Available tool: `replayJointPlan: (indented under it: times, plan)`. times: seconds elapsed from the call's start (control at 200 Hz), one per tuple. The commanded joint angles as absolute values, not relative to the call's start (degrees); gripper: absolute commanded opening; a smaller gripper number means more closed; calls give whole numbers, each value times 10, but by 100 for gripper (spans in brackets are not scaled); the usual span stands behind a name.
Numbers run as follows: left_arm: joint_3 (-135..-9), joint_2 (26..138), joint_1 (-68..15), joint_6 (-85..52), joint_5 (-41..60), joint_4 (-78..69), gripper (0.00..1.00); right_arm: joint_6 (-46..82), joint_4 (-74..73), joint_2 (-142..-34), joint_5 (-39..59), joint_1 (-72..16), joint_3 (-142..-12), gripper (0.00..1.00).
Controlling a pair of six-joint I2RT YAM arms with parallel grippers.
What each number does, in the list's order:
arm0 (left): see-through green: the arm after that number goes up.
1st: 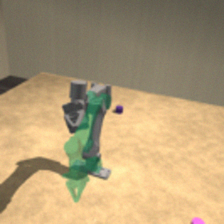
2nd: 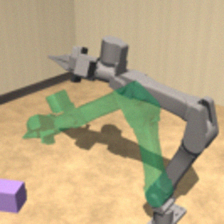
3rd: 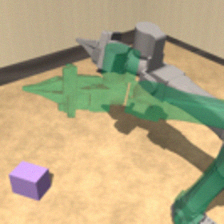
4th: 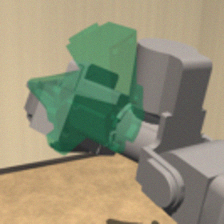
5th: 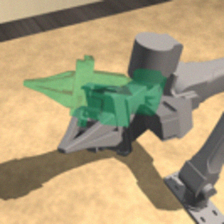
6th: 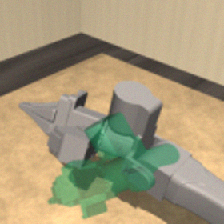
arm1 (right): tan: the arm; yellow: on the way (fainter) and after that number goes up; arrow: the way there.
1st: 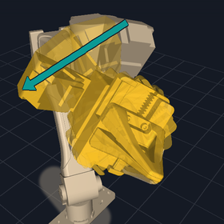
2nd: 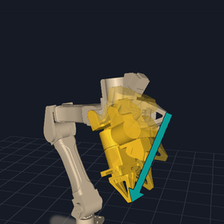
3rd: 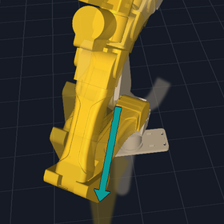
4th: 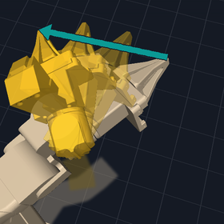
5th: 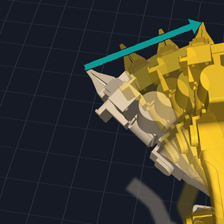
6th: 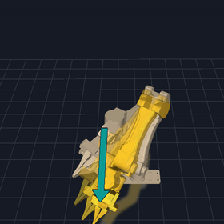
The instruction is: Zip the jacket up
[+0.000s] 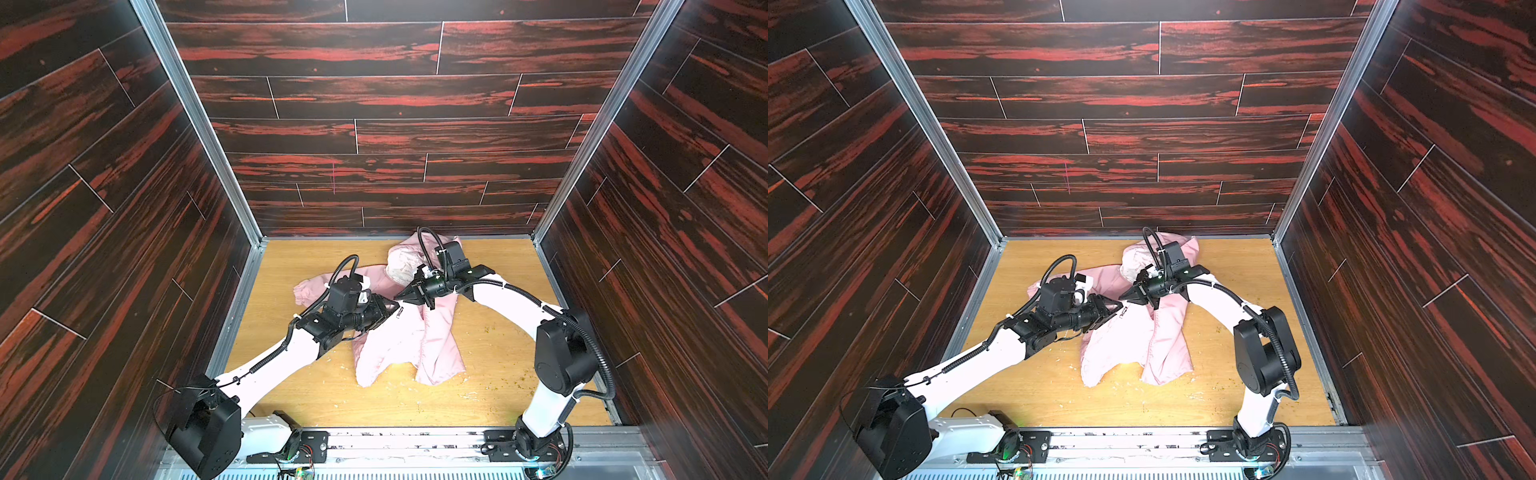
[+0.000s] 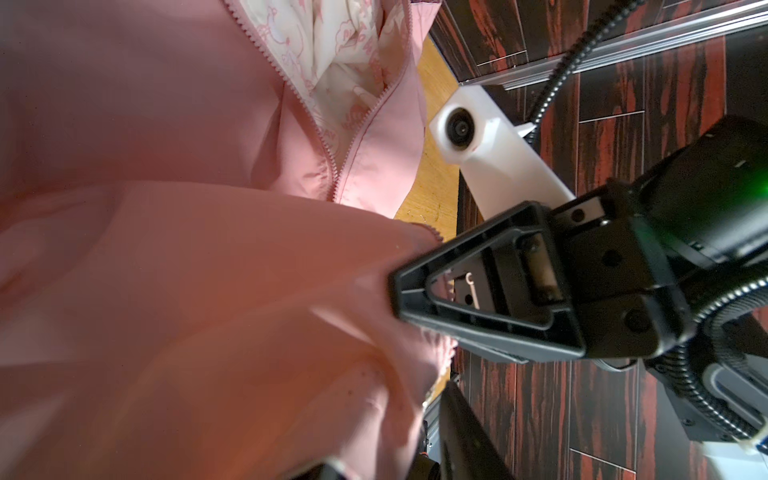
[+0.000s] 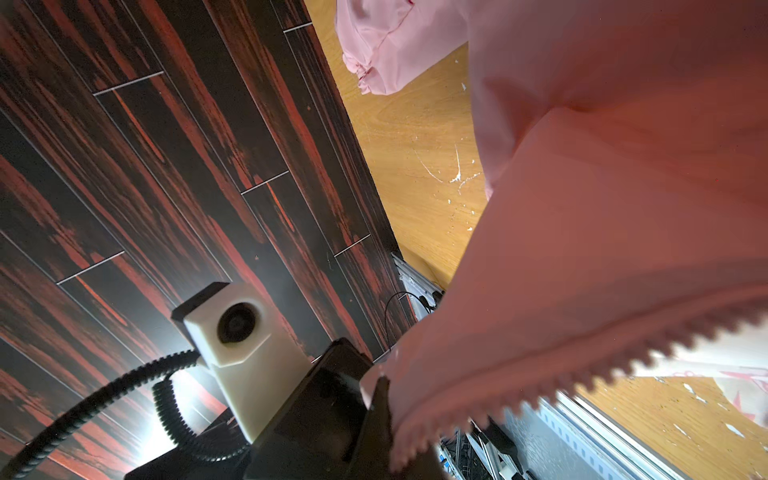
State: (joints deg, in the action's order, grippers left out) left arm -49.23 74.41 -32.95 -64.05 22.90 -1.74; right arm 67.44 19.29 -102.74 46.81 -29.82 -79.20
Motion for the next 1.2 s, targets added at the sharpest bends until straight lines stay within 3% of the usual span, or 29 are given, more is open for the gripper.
replayJointPlan:
  times: [0.0, 0.716, 1.012, 1.192]
  plan:
    - [-513, 755, -327, -643, 252, -51, 32, 674, 198, -998, 474, -295, -797, 0]
    - [-523, 775, -325, -643, 270, -64, 13, 669, 200, -1002, 483, -284, -806, 0]
    - [-526, 778, -323, -642, 269, -61, 0, 668, 201, -1005, 483, -280, -808, 0]
    - [-526, 778, -319, -641, 269, -58, 0, 657, 212, -1004, 478, -276, -809, 0]
